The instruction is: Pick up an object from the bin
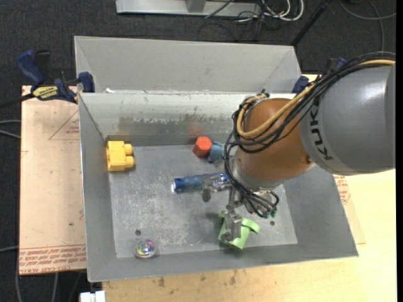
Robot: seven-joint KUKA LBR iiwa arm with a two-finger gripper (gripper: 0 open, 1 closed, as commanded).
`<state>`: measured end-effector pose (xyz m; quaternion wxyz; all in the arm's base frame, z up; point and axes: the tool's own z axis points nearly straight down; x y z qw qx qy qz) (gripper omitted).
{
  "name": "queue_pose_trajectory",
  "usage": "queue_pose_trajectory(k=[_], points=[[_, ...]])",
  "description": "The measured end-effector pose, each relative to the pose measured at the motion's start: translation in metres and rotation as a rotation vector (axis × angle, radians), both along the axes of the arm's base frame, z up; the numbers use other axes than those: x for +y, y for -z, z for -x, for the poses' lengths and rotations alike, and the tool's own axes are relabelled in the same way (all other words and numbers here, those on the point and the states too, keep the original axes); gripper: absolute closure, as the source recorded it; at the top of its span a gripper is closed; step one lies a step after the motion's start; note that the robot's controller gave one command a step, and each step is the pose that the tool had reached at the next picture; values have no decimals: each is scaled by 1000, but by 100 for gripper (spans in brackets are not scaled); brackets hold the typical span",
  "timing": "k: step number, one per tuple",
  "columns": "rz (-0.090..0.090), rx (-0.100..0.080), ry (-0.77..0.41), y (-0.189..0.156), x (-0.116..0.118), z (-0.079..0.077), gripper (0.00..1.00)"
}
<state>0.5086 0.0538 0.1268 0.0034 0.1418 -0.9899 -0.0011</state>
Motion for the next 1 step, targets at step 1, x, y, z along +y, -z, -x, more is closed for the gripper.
queue_pose_trajectory(k=[1], points=[[-1, -10, 159, 26, 15, -60, 0]])
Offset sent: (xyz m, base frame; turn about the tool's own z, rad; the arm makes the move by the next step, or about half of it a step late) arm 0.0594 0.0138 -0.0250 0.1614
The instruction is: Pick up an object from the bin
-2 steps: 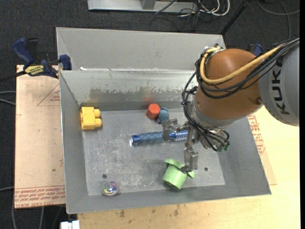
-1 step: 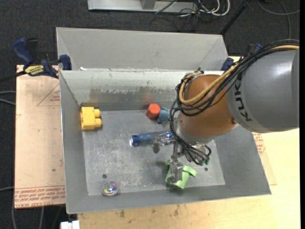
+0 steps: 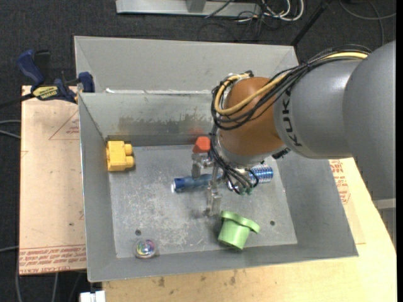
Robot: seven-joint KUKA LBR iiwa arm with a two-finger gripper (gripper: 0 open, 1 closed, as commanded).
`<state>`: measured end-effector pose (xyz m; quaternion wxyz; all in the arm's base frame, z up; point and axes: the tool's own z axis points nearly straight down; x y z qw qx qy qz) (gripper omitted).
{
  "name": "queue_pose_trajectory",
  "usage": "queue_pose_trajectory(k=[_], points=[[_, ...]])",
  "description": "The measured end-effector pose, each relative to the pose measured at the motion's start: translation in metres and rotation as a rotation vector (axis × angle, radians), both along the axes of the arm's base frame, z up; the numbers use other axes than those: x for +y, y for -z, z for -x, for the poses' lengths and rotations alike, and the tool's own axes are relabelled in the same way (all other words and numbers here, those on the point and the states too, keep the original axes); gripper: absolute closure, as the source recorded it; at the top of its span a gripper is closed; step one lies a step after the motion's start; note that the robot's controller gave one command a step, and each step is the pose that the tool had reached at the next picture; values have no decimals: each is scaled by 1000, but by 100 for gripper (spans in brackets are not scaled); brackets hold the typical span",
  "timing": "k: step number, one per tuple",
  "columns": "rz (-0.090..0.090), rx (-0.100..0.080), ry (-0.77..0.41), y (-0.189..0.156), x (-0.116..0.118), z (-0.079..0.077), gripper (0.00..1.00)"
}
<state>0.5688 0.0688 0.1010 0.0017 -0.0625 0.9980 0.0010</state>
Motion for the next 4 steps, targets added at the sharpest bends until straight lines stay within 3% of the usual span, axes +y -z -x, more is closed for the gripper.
queue_pose_trajectory(k=[1, 2, 3, 4], points=[[1, 1, 117, 32, -15, -28, 0], [0, 0, 117, 30, -15, -28, 100], [-1, -4, 197, 30, -7, -87, 100], [0, -7, 24, -148, 11, -56, 100]])
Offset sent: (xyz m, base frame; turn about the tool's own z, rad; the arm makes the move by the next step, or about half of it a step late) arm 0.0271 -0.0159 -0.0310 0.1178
